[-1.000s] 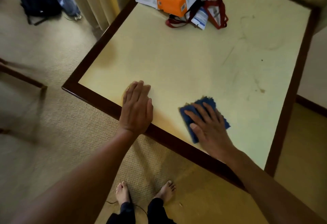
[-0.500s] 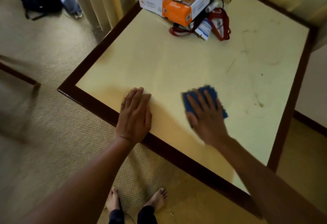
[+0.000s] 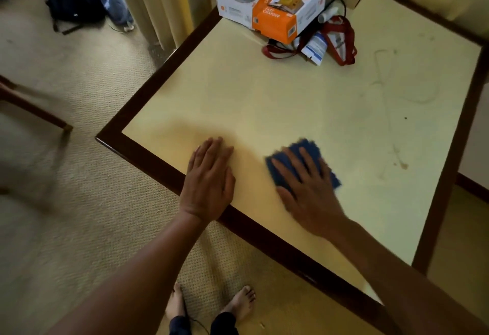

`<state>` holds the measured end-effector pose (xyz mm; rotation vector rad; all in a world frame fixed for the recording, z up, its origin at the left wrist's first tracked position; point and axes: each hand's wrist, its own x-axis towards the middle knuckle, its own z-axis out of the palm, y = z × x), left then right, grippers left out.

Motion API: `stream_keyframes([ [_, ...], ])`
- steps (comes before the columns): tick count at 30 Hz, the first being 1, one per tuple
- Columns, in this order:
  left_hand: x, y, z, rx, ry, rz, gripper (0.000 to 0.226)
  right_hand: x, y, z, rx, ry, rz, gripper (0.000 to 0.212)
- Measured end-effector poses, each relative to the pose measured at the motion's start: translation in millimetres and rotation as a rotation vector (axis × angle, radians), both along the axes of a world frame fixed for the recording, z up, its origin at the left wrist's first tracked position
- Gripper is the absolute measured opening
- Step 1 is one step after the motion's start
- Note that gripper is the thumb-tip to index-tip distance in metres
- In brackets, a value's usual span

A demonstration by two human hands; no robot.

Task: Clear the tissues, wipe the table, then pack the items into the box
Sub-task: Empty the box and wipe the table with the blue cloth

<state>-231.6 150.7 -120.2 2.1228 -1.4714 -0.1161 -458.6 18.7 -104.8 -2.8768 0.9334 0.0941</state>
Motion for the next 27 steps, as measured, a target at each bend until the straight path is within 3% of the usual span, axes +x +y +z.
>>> stream_keyframes([
  [3, 1.4, -0.8, -0.1, 0.001, -0.001, 0.006, 0.048, -13.1, -60.1, -2.7, -0.112, 0.013, -0.22, 0.059],
  [6, 2.0, 0.1, -0.8, 0.003, -0.007, -0.004, 0.048, 48.0, -104.4, -2.0, -0.099, -0.032, -0.434, 0.059],
  [9, 2.6, 1.2, 0.0, 0.022, -0.013, -0.008, 0.047, 68.7, -31.4, -7.4, -0.068, -0.049, -0.246, 0.062],
  [12, 0.9, 0.1, 4.0, 0.052, -0.012, -0.003, 0.048, 0.9, 75.5, 3.2, 0.03, 0.0, -0.043, 0.063],
  [14, -0.9, -0.7, 6.2, 0.071, -0.024, 0.012, 0.049, -49.7, 90.7, 6.1, 0.04, 0.005, -0.078, 0.062],
  [16, -2.1, -2.1, 6.3, 0.091, -0.032, 0.026, 0.048, -72.9, 53.6, 5.0, -0.003, 0.033, -0.233, 0.062],
  [20, 0.0, -3.3, 4.3, 0.117, -0.011, 0.037, 0.05, -17.0, -25.8, -0.8, -0.044, -0.025, -0.578, 0.062],
  [23, 1.4, -0.8, 1.6, 0.112, -0.014, 0.019, 0.05, 21.3, 23.8, -2.6, -0.008, -0.044, -0.449, 0.061],
  [25, 3.0, 0.3, -0.6, 0.112, -0.031, 0.017, 0.05, -5.1, 93.7, -1.4, 0.023, -0.015, -0.298, 0.058],
  [27, 0.1, 0.2, -0.1, 0.125, -0.045, 0.023, 0.051, -62.0, 140.2, 3.7, 0.051, -0.012, -0.376, 0.057],
])
